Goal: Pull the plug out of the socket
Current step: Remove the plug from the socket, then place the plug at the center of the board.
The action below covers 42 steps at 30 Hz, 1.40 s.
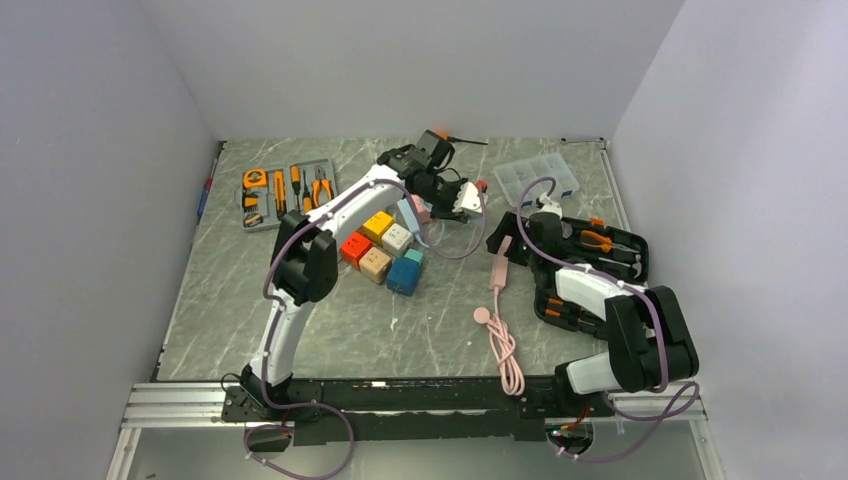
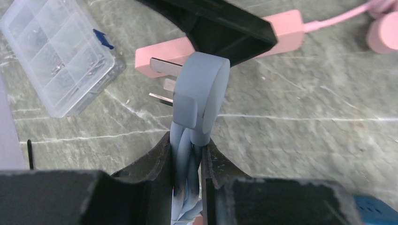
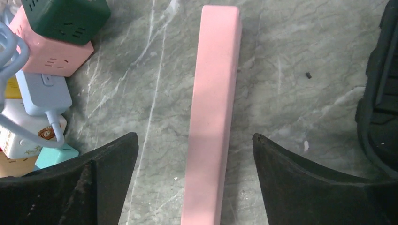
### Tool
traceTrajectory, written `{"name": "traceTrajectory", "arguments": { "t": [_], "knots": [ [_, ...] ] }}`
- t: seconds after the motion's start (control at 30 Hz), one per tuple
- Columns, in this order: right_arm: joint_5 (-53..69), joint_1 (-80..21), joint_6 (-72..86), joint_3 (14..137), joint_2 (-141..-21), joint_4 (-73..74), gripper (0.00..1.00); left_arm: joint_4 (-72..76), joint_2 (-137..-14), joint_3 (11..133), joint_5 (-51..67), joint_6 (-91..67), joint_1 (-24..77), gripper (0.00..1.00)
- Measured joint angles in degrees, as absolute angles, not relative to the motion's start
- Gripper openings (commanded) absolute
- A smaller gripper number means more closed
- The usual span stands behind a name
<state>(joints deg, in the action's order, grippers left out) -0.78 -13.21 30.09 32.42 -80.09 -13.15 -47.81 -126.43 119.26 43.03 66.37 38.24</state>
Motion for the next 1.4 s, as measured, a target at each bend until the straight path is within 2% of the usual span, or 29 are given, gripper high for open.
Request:
{"name": "traceTrajectory", "arguments": {
  "t": [0.17, 0.27, 0.3, 0.43, 0.47, 0.57, 0.67, 0.7, 0.73, 1.07, 1.2, 1.3, 1.4],
  "knots": [
    [-1.3, -10.9, 33.8, 32.8, -75.7, -9.3, 1.00, -43.5, -130.2, 122.3, 40.9, 61.6, 39.0, 0.00],
    [-3.0, -10.3, 35.1, 32.7, -67.0, -8.1, 1.00, -42.6, -131.4, 123.3, 39.3, 60.0, 39.8, 0.00],
    [-3.4, -10.2, 35.5, 32.5, -63.2, -8.2, 1.00, -42.5, -131.6, 123.4, 38.7, 59.6, 40.1, 0.04],
    [-4.4, -10.3, 35.9, 32.4, -51.4, -9.1, 1.00, -40.2, -133.4, 123.4, 34.8, 56.9, 42.2, 0.01],
    [-4.5, -10.3, 36.0, 32.4, -49.6, -9.1, 1.00, -39.6, -134.0, 123.6, 33.9, 56.0, 42.7, 0.03],
    [-4.5, -10.3, 36.2, 32.3, -47.0, -8.8, 1.00, -37.9, -136.5, 124.9, 31.6, 53.2, 44.1, 0.38],
    [-5.2, -9.9, 36.1, 32.2, -46.9, -6.5, 1.00, -36.9, -137.8, 125.0, 30.7, 50.7, 45.0, 0.65],
    [-5.3, -9.9, 36.1, 32.2, -47.0, -5.7, 1.00, -37.1, -138.0, 124.9, 30.3, 50.0, 45.2, 0.89],
    [-5.4, -9.9, 36.0, 32.3, -47.2, -4.8, 1.00, -37.3, -138.0, 124.7, 29.8, 49.5, 45.4, 0.98],
    [-5.9, -9.9, 34.9, 35.4, -49.5, 3.1, 1.00, -42.8, -137.7, 124.1, 25.3, 45.6, 46.1, 0.99],
    [-5.3, -9.9, 34.2, 37.1, -50.3, 4.8, 1.00, -46.4, -133.7, 122.5, 20.8, 42.2, 45.6, 0.99],
    [-3.9, -10.7, 33.9, 38.7, -51.2, 5.0, 1.00, -50.1, -128.5, 121.9, 18.0, 39.0, 43.1, 0.99],
    [-4.6, -17.0, 33.1, 39.5, -52.9, 5.0, 1.00, -54.8, -124.9, 126.1, 17.5, 35.2, 36.6, 0.99]
  ]
}}
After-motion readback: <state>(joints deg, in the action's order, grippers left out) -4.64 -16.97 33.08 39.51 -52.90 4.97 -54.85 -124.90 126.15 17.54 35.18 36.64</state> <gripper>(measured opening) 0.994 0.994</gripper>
